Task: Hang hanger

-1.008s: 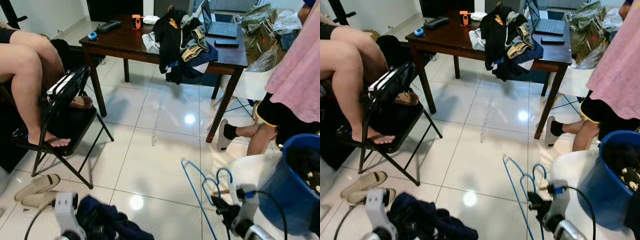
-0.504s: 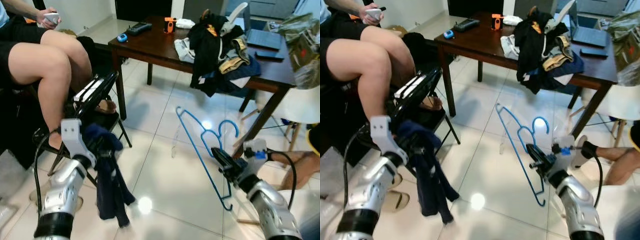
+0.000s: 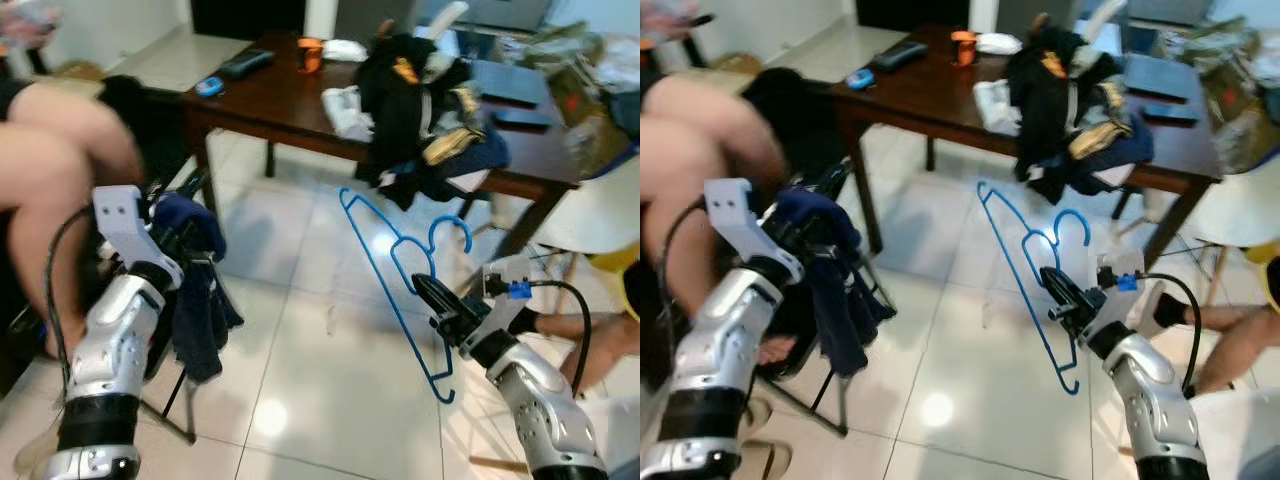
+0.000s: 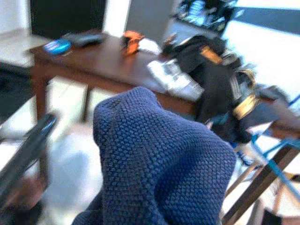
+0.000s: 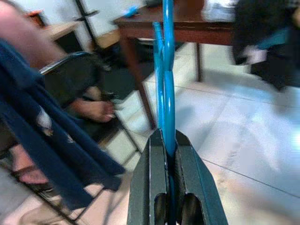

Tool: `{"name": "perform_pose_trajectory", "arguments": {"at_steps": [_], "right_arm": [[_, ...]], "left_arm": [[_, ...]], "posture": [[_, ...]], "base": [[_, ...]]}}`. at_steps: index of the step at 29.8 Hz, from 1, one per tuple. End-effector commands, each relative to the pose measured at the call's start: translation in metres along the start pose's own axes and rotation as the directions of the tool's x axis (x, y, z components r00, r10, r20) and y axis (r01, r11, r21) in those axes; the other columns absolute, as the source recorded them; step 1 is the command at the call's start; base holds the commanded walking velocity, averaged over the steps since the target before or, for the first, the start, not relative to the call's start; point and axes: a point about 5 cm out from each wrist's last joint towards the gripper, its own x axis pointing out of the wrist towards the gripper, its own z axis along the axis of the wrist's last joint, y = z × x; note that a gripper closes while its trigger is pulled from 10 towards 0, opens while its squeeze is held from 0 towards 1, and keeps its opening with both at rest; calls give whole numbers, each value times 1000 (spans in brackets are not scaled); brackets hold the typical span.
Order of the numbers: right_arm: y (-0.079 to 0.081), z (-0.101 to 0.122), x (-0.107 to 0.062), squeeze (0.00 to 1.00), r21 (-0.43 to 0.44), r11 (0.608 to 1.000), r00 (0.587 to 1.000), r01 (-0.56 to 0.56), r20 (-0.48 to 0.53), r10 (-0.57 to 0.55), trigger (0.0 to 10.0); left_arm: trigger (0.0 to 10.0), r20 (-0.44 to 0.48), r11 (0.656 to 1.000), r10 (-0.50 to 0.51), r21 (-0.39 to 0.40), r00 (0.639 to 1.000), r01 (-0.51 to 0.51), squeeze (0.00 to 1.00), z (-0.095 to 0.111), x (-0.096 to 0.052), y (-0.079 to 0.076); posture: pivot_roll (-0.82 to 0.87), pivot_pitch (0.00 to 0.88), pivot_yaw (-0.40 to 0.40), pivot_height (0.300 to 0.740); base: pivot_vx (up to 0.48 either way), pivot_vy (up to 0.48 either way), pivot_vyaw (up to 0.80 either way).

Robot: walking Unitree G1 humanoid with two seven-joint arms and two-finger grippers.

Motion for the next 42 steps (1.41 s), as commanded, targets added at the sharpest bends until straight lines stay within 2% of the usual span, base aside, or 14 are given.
{"name": "perform_pose_trajectory", "arguments": {"at_steps": [1,9,13,17,23,25,26,28,32,33,37,40,41,42], "right_arm": [[2,5,3,0,1,1000,1000,-8,28,8,10000],[6,4,4,0,12,1000,1000,-14,4,14,10000],[7,6,4,0,13,1000,1000,-15,-1,15,10000],[6,6,4,0,12,1000,1000,-13,-2,13,10000],[8,7,7,0,17,1000,1000,-17,9,17,10000],[8,7,7,0,17,1000,1000,-17,9,17,10000],[9,7,8,0,23,1000,1000,-21,-3,21,10000],[9,7,8,0,23,1000,1000,-21,-3,21,10000],[9,7,8,0,25,999,1000,-22,-4,22,10000],[8,8,8,0,26,1000,1000,-18,2,18,10000],[8,8,8,0,26,1000,1000,-15,6,15,10000],[10,10,8,0,41,999,999,-20,25,19,10000],[10,10,8,0,41,999,999,-20,25,19,10000],[11,14,7,0,77,996,998,-37,63,32,10000]], "left_arm": [[10000,27,1000,17,8,1000,-17,0,9,-2,5],[10000,107,999,2,47,994,-7,0,40,7,3],[10000,191,997,2,80,982,-17,0,71,15,6],[10000,221,996,-3,92,975,-18,0,82,17,7],[10000,313,992,-56,124,948,17,0,118,24,-2],[10000,313,992,-56,124,948,17,0,118,24,-2],[10000,381,988,-93,151,920,38,0,144,26,-11],[10000,381,988,-93,151,920,38,0,144,26,-11],[10000,443,981,-122,187,888,42,0,169,26,-17],[10000,479,972,-147,233,866,36,0,187,26,-19],[10000,500,964,-163,265,851,29,0,198,26,-21],[10000,538,940,-201,341,818,7,0,225,26,-20],[10000,538,940,-201,341,818,7,0,225,26,-20],[10000,560,925,-225,381,797,-7,0,241,26,-21]], "posture": [[-26,83,-15,740],[-23,81,-18,740],[-23,73,-23,740],[-23,73,-23,740],[-21,66,-25,740],[-21,66,-25,740],[-22,63,-26,740],[-22,63,-26,740],[-23,64,-25,740],[-22,62,-24,740],[-23,62,-25,740],[-21,62,-25,740],[-21,62,-25,740],[-18,60,-26,740]], "base": [[431,0,0],[434,0,-109],[434,0,-778],[437,0,-400],[435,0,0],[435,0,0],[442,0,-800],[442,0,-800],[441,0,-800],[446,0,0],[446,0,0],[441,0,0],[439,0,0],[442,0,0]]}}
